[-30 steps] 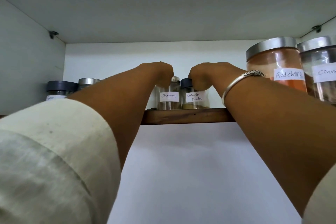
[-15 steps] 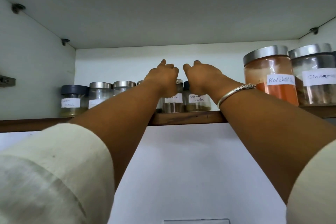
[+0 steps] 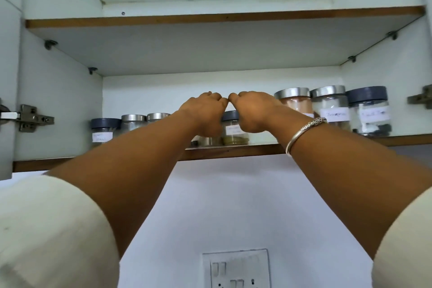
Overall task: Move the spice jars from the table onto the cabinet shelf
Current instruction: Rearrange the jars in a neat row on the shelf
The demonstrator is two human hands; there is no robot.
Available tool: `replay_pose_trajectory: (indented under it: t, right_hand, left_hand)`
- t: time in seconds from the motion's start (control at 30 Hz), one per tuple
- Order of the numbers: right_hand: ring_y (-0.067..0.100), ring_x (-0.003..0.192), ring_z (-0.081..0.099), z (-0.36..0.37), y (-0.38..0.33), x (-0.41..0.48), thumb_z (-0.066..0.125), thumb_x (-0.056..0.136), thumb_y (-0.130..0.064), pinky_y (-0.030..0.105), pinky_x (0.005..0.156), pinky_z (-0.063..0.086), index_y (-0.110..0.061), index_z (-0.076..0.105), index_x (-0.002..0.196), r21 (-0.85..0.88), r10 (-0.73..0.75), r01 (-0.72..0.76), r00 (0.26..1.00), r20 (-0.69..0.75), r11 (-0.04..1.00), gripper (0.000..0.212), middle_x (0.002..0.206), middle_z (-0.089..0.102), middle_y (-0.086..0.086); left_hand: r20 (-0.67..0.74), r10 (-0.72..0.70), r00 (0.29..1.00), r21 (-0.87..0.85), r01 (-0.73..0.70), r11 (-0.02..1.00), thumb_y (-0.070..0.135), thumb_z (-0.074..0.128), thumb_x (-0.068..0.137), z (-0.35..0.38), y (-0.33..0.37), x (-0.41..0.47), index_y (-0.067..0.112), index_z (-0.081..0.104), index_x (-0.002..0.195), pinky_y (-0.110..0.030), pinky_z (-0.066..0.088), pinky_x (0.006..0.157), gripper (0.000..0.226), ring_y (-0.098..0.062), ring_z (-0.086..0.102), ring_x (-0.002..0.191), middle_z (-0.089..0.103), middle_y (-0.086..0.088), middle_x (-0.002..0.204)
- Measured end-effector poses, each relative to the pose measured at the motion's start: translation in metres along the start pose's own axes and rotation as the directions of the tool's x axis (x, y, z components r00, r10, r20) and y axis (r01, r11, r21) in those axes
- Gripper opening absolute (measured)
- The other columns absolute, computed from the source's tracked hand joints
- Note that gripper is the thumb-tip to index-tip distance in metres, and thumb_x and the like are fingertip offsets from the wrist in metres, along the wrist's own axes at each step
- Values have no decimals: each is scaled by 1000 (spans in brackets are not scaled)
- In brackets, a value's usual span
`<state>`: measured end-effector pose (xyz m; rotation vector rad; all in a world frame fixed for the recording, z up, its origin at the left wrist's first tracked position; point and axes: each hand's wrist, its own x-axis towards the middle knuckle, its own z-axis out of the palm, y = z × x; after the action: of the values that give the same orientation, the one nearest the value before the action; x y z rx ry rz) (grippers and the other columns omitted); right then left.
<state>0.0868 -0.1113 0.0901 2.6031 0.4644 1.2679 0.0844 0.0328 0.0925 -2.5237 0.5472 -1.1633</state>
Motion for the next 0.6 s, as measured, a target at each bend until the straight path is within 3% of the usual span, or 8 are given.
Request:
replay_pose_trajectory:
  t: [0.13, 0.4, 0.6]
  right_hand:
    - [29, 109, 53, -22, 27, -37, 56, 81, -13, 37, 80, 48, -16, 38, 134, -54, 70, -69, 998, 10, 996, 57, 120, 53, 8]
    - [29, 117, 47, -54, 77, -77, 58, 81, -14, 39, 88, 44, -15, 43, 132, -64, 239, -242, 970, -53, 968, 53, 127, 50, 10]
    - [36, 122, 43, -59, 123, -77, 55, 86, -18, 43, 95, 42, -6, 40, 137, -5, 351, -352, 936, -29, 936, 54, 135, 41, 19]
  left_hand:
    - [14, 79, 997, -102, -77, 992, 33, 60, 81, -18, 25, 4, 15, 32, 139, -36, 45, 89, 67, -26, 46, 118, 45, -7, 133]
    - [-38, 140, 989, -225, -145, 963, 35, 63, 81, -40, 64, 10, 13, 29, 141, -40, 45, 96, 73, -28, 44, 122, 41, -10, 138]
    - [-96, 60, 994, -280, -85, 956, 32, 66, 81, -58, 87, 37, 12, 31, 140, -38, 42, 97, 71, -29, 44, 124, 42, -11, 140]
